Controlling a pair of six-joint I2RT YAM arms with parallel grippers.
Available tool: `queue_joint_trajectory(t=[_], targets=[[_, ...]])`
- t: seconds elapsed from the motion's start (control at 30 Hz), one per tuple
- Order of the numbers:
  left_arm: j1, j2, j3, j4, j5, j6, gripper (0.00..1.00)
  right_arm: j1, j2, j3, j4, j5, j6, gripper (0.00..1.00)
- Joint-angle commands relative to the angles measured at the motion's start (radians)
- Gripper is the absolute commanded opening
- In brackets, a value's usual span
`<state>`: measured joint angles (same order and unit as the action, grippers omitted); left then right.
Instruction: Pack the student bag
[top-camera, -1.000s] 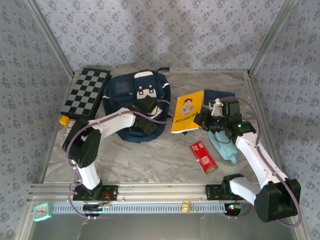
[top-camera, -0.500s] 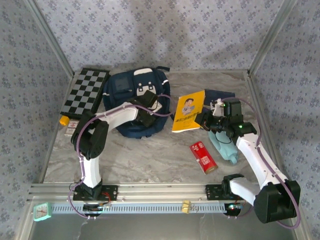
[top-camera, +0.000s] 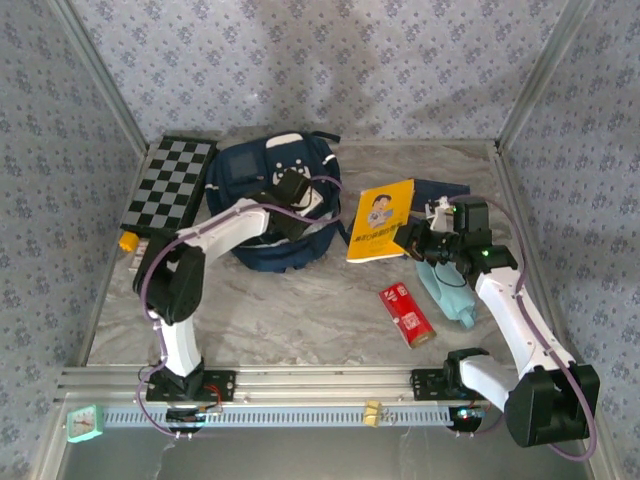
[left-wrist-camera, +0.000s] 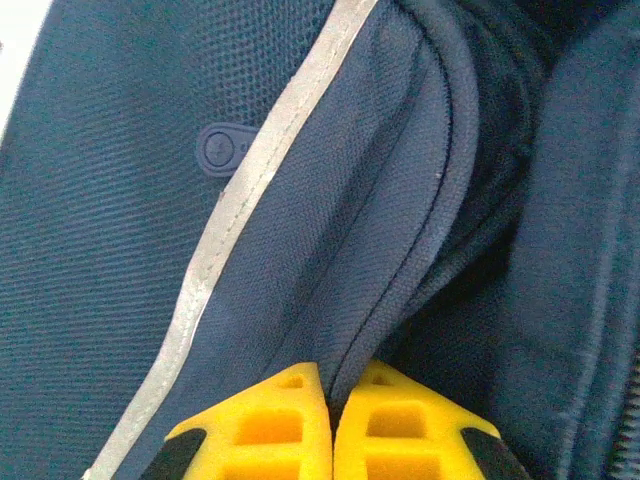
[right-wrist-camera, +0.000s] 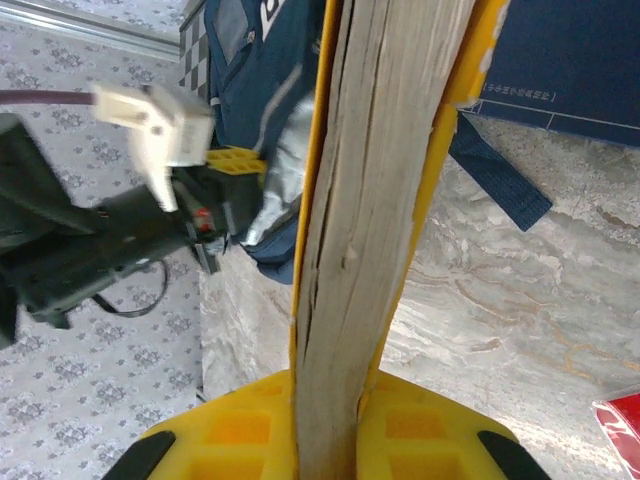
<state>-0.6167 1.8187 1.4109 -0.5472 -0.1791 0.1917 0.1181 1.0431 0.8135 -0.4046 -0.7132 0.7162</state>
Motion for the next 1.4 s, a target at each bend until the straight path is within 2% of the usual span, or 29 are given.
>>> queue_joint_trajectory(t=[0.0,0.3,0.4,0.57,0.77,1.07,1.17,1.3,1.37], targets=[[0.011,-0.127,0.042,-0.041,-0.014,-0.097,0.0,-0.008,-0.006,0.029,-0.018,-0.048,-0.05,0.0],[0.006,-0.225,0.081,-0.118,-0.024,-0.156,0.0,0.024,-0.005,0.028,-0.014,-0.152,-0.036,0.0],[0.006,-0.233,0.114,-0.126,-0.067,-0.156,0.0,0.08,0.011,0.023,0.048,-0.17,0.021,0.0],[0.004,-0.253,0.182,-0.179,-0.064,-0.151,0.0,0.232,0.096,0.052,0.159,-0.096,0.081,0.0],[0.009,-0.264,0.23,-0.176,-0.079,-0.145,0.0,0.347,0.325,0.128,0.373,0.024,0.142,0.0],[0.01,-0.263,0.26,-0.184,-0.097,-0.137,0.0,0.459,0.724,0.416,0.582,0.107,0.16,0.0],[0.013,-0.268,0.254,-0.176,-0.107,-0.138,0.0,0.487,0.829,0.507,0.595,0.109,0.144,0.0],[0.016,-0.27,0.237,-0.165,-0.093,-0.135,0.0,0.501,0.928,0.602,0.527,0.163,0.065,0.0],[0.017,-0.272,0.229,-0.157,-0.091,-0.133,0.0,0.502,0.968,0.653,0.432,0.185,0.014,0.06]])
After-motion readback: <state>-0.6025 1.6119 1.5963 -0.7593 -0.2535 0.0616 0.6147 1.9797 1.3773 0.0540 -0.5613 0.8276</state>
